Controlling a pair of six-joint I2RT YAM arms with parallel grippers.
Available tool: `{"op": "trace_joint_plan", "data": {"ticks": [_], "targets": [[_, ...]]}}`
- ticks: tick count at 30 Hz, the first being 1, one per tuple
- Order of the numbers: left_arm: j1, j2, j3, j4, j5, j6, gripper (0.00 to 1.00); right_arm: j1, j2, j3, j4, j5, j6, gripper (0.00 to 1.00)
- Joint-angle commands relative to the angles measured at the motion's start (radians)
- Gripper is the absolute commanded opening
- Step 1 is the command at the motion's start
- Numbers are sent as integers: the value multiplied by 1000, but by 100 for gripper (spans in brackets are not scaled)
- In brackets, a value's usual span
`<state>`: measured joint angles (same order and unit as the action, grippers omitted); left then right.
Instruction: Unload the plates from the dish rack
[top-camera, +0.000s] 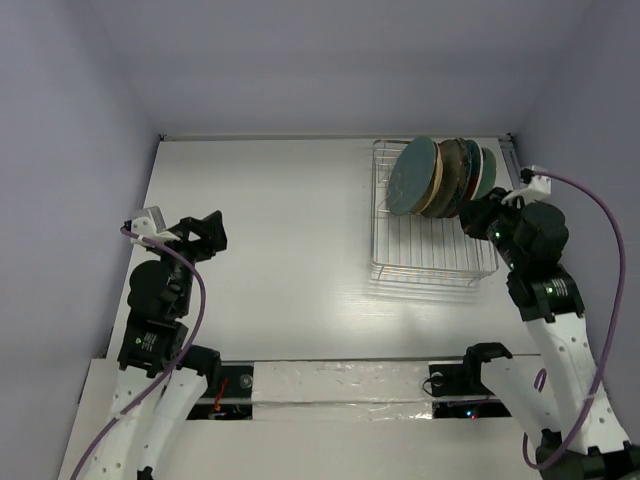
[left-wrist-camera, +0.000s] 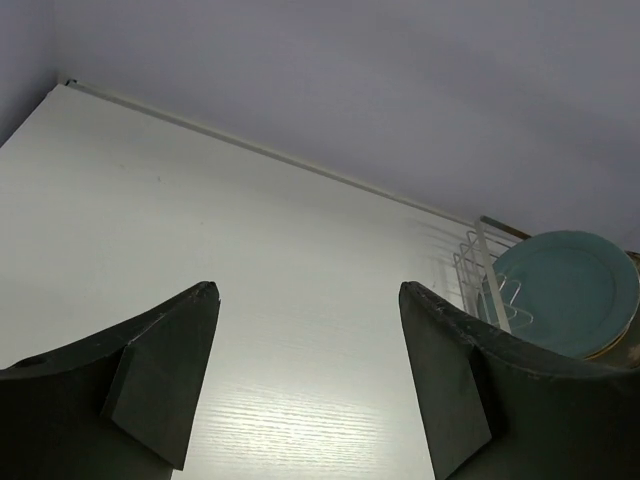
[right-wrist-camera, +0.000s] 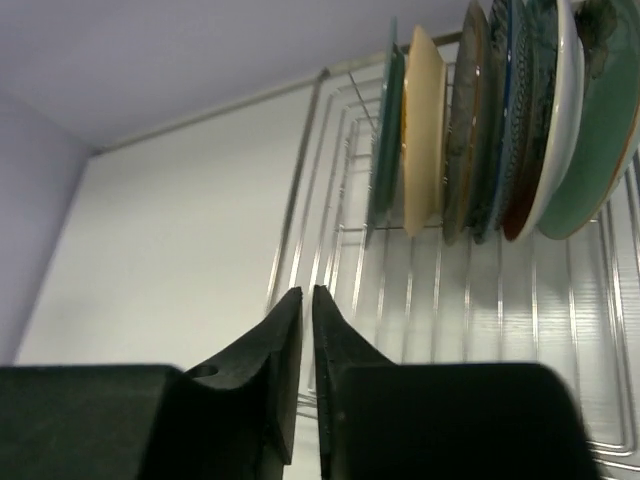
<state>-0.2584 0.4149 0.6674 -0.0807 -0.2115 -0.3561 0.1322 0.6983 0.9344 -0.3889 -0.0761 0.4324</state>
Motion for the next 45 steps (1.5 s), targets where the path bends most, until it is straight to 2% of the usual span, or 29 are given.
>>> {"op": "trace_joint_plan", "data": {"ticks": [1,2,3,5,6,8,9,10,11,12,14,18,19,22,27,35,39,41,45], "targets": [[-15,1,18,10,4,20,70,-3,67,60,51,-19,-23,17],[-15,2,18,4,4,22,70,-3,81,61,61,-16,-23,25],[-15,2,15,-1,4,22,70,6,96,70,73,-7,-21,43],[-24,2,14,-10,4,22,69,6,148,79,82,16,-21,56],[-24,1,12,-16,4,25,67,6,167,89,96,22,-21,58],[-24,-2,12,-39,4,23,61,6,225,99,107,38,-20,42],[-24,-2,14,-48,4,29,54,17,246,107,119,42,-20,16],[-34,-5,9,-50,4,23,32,17,268,118,127,61,-20,3],[-35,-7,2,-45,4,20,19,26,291,129,128,70,-18,0],[-35,-7,-15,-39,4,10,0,35,343,139,133,73,-21,0],[-35,8,-15,-51,4,6,0,44,395,178,136,134,-21,0],[-35,28,-20,-50,4,3,1,53,547,247,160,173,-21,40],[-35,25,-20,-51,4,3,5,53,575,262,160,173,-21,43],[-35,15,-22,-54,4,0,18,53,657,326,147,180,-29,45],[-35,2,-20,-54,4,0,30,53,737,388,124,211,-38,42],[-35,-4,-23,-54,4,-1,35,63,831,428,111,220,-44,34],[-35,-7,-20,-57,4,0,37,72,866,448,87,245,-53,33],[-35,-10,-22,-57,4,-1,37,81,889,451,82,257,-60,33],[-35,-11,-22,-54,4,2,39,103,948,487,39,327,-84,40]]}}
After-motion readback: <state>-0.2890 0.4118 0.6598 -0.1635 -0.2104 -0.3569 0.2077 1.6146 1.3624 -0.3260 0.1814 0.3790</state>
